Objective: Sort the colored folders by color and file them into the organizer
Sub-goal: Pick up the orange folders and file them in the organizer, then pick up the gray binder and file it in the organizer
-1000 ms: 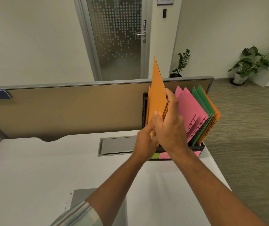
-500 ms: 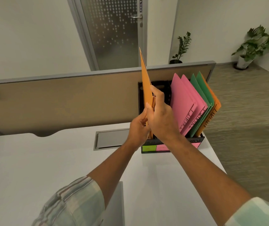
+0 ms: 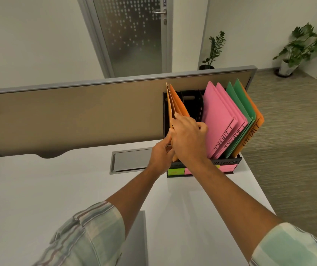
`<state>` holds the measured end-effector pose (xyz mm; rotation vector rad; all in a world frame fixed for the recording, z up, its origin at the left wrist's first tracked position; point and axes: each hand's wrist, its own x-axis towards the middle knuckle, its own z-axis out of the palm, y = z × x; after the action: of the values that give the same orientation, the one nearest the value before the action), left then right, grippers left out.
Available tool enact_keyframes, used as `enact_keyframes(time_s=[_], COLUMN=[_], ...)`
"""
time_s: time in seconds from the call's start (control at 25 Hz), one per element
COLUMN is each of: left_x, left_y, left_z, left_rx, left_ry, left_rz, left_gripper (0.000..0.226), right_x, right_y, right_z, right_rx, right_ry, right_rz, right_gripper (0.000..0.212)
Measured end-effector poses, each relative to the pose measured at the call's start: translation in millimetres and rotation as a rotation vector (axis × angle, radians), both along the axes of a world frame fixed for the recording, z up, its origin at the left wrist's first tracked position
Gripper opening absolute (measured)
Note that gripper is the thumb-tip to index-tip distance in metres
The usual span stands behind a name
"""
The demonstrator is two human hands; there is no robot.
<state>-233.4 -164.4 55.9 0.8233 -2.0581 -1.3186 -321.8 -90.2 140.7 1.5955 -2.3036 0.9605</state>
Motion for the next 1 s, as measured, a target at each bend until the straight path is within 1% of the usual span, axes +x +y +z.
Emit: enact_keyframes(time_s=[0.08, 0.2, 0.28, 0.36, 0.52, 0.68, 0.8, 1.0], left_x=[3, 7, 10, 16, 37, 71, 105, 152], left_y=[-1, -2, 2, 6, 15, 23, 31, 51], left_z=[0, 1, 4, 7, 8, 2, -12, -28], left_rx=[-0.016, -0.02, -0.056, -0.091, -0.155, -0.169, -0.204, -0.253], left_ry=[-0.033, -0.047, -0.057, -0.091, -0.135, -0.327, -0.438, -0.571], left_rz=[-0.012, -0.036, -0.055, -0.048, -0.052, 0.01, 0.016, -0.012], left_gripper=[0.044, 0.048, 0.049, 0.05, 0.052, 0.069, 0.071, 0.072], right_x=[0, 2, 3, 7, 20, 38, 58, 100], right_y=[4, 3, 1, 2, 11, 30, 48, 78], right_z=[-6, -8, -6, -8, -20, -37, -56, -88], right_rx=[0.064, 0.063, 0.068, 0.109, 0.186, 0.206, 0.236, 0.371], right_ry=[-0.027, 0.118, 0.143, 0.162, 0.259, 0.284, 0.267, 0.232], right_rz=[-0.017, -0.08, -0.098, -0.107, -0.168, -0.157, -0.145, -0.082], right_gripper=[0.039, 0.039, 0.04, 0.048, 0.066, 0.077, 0.079, 0.084])
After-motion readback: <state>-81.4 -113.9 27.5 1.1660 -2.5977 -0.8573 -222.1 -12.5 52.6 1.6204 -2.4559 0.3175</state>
